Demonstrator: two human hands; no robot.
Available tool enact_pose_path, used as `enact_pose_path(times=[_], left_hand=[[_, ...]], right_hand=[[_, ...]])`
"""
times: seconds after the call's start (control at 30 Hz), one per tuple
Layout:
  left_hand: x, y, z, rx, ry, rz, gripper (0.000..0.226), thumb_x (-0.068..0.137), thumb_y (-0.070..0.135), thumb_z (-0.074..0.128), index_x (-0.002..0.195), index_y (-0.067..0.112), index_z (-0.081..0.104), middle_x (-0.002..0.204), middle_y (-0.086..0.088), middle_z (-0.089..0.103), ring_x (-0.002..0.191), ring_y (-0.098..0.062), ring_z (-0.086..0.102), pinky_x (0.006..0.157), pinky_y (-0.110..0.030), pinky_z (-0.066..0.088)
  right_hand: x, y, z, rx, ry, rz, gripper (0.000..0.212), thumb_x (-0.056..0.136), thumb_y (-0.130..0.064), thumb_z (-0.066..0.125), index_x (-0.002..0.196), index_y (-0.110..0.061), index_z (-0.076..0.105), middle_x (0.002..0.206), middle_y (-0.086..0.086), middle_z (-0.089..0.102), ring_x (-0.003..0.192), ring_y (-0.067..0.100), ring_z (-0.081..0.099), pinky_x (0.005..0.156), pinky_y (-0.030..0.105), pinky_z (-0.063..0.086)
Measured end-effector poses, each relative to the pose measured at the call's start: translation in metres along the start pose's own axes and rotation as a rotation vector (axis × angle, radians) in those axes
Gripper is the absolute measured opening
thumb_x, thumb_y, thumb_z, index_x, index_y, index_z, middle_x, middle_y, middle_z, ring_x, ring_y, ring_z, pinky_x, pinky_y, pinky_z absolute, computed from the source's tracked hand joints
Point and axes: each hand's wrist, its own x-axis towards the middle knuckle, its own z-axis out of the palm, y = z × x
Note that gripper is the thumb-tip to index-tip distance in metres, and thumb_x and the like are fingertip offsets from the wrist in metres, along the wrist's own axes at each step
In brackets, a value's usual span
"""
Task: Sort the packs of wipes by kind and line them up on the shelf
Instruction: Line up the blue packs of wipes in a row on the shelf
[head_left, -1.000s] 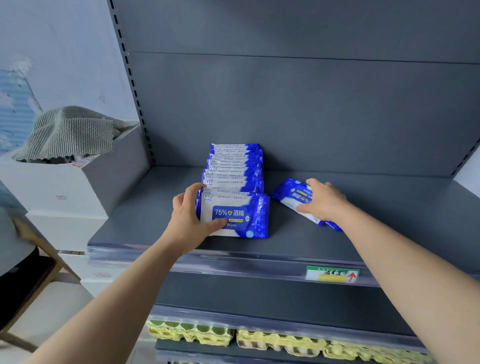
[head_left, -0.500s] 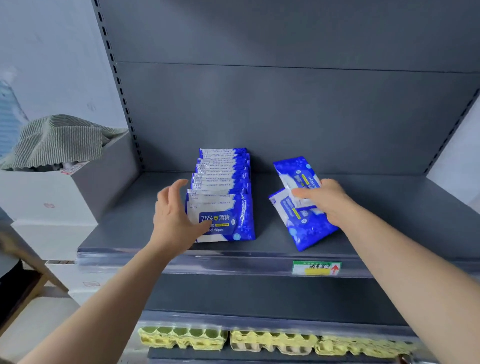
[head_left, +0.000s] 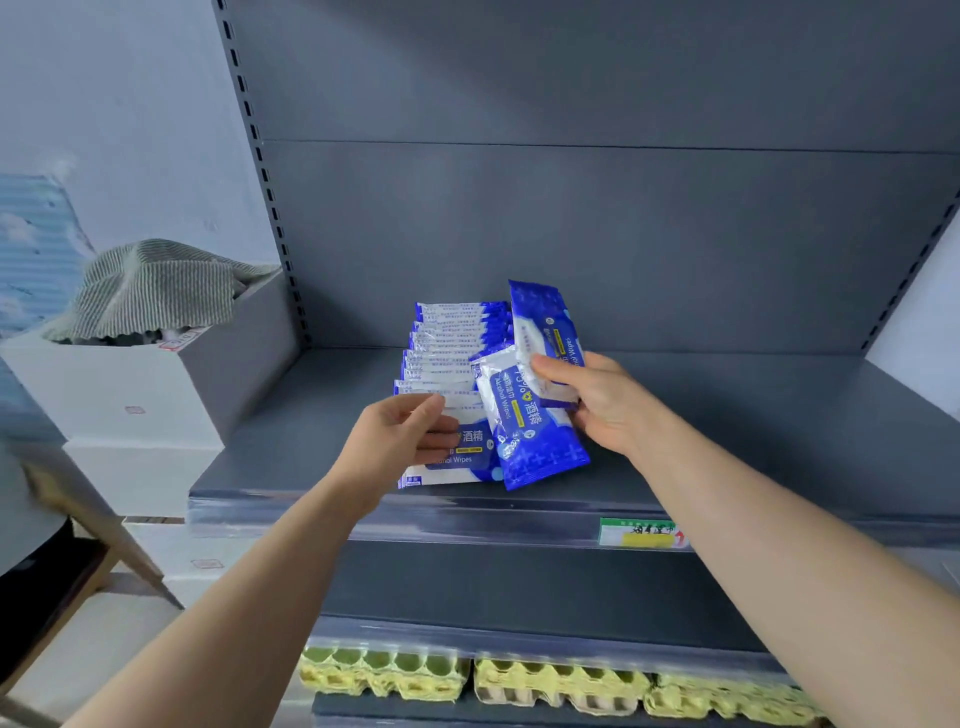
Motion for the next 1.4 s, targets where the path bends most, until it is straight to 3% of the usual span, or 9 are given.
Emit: enact_pose_path(times=[0.17, 0.3, 0.43, 0.6, 0.77, 0.93, 1.03, 1.2, 1.4], left_hand=[[0.005, 0.008, 0.001, 0.014, 0.013, -0.011, 0.031, 0.09, 0.025, 0.066, 0.117, 0.013, 0.058, 0.092, -0.009, 0.073, 0.066, -0.021, 0.069, 0.065, -0.033, 0.061], [0.011, 0.007, -0.003, 0.168, 0.054, 0.012, 0.028, 0.083, 0.024, 0.074, 0.104, 0.014, 0.06, 0.071, 0.002, 0.064, 0.043, -0.002, 0.054, 0.046, -0.021, 0.047], [0.014, 0.003, -0.007, 0.132, 0.033, 0.004, 0.025, 0.081, 0.019, 0.075, 0.081, 0.01, 0.052, 0.079, -0.009, 0.059, 0.052, -0.007, 0.057, 0.059, -0.029, 0.059], [0.003, -0.01, -0.01, 0.146, 0.054, 0.076, 0.018, 0.09, 0.015, 0.066, 0.085, 0.005, 0.052, 0.093, -0.013, 0.072, 0.072, -0.023, 0.07, 0.075, -0.038, 0.06], [-0.006, -0.022, -0.012, 0.173, 0.118, 0.13, 0.002, 0.095, 0.007, 0.052, 0.093, 0.007, 0.05, 0.088, -0.005, 0.069, 0.071, -0.018, 0.07, 0.074, -0.043, 0.06], [-0.013, -0.017, -0.013, 0.125, 0.094, 0.174, 0.033, 0.095, 0.004, 0.051, 0.115, 0.025, 0.036, 0.101, -0.005, 0.068, 0.078, -0.016, 0.071, 0.064, -0.037, 0.06], [-0.013, -0.019, -0.013, 0.176, 0.092, 0.172, 0.038, 0.095, 0.004, 0.048, 0.121, 0.032, 0.042, 0.104, -0.006, 0.067, 0.087, -0.022, 0.071, 0.074, -0.049, 0.059], [-0.017, -0.017, -0.009, 0.04, 0.056, 0.054, 0.028, 0.094, -0.001, 0.037, 0.114, 0.007, 0.055, 0.11, -0.009, 0.07, 0.088, -0.016, 0.071, 0.078, -0.036, 0.059], [-0.019, -0.016, -0.006, 0.239, 0.099, 0.113, 0.03, 0.079, 0.023, 0.078, 0.1, 0.02, 0.057, 0.091, 0.008, 0.072, 0.078, -0.01, 0.07, 0.064, -0.025, 0.057]], right_hand=[[0.009, 0.004, 0.02, -0.168, -0.133, -0.03, 0.018, 0.083, -0.002, 0.067, 0.099, -0.009, 0.065, 0.085, 0.002, 0.074, 0.073, 0.016, 0.07, 0.067, 0.028, 0.056], [0.011, 0.003, 0.022, -0.241, -0.227, -0.034, 0.021, 0.082, 0.0, 0.067, 0.1, -0.012, 0.065, 0.092, 0.003, 0.073, 0.08, 0.017, 0.07, 0.072, 0.028, 0.057], [0.011, 0.008, 0.025, -0.281, -0.159, -0.038, 0.022, 0.083, -0.005, 0.069, 0.104, -0.012, 0.064, 0.101, 0.007, 0.072, 0.085, 0.019, 0.069, 0.078, 0.032, 0.056], [0.009, 0.006, 0.024, -0.157, 0.052, 0.001, 0.017, 0.092, -0.022, 0.059, 0.106, -0.014, 0.064, 0.098, 0.005, 0.072, 0.082, 0.017, 0.067, 0.076, 0.027, 0.05], [-0.008, 0.008, 0.011, -0.181, 0.11, 0.039, 0.008, 0.092, -0.01, 0.054, 0.098, -0.01, 0.06, 0.091, 0.008, 0.069, 0.076, 0.018, 0.063, 0.073, 0.03, 0.047], [-0.025, 0.01, 0.004, -0.118, 0.112, 0.024, 0.04, 0.082, 0.007, 0.066, 0.114, -0.013, 0.051, 0.105, 0.009, 0.068, 0.083, 0.024, 0.07, 0.068, 0.037, 0.058], [-0.029, 0.01, 0.008, -0.091, 0.122, -0.007, 0.058, 0.075, 0.01, 0.072, 0.115, -0.018, 0.04, 0.105, 0.007, 0.067, 0.085, 0.025, 0.071, 0.061, 0.039, 0.059], [-0.034, 0.027, 0.023, -0.167, 0.129, -0.011, 0.045, 0.07, 0.006, 0.078, 0.109, -0.006, 0.06, 0.103, 0.012, 0.072, 0.084, 0.023, 0.072, 0.065, 0.037, 0.06], [-0.031, 0.045, 0.041, -0.312, 0.159, -0.053, 0.035, 0.065, -0.015, 0.086, 0.094, -0.019, 0.066, 0.088, -0.004, 0.073, 0.077, 0.012, 0.069, 0.056, 0.022, 0.053]])
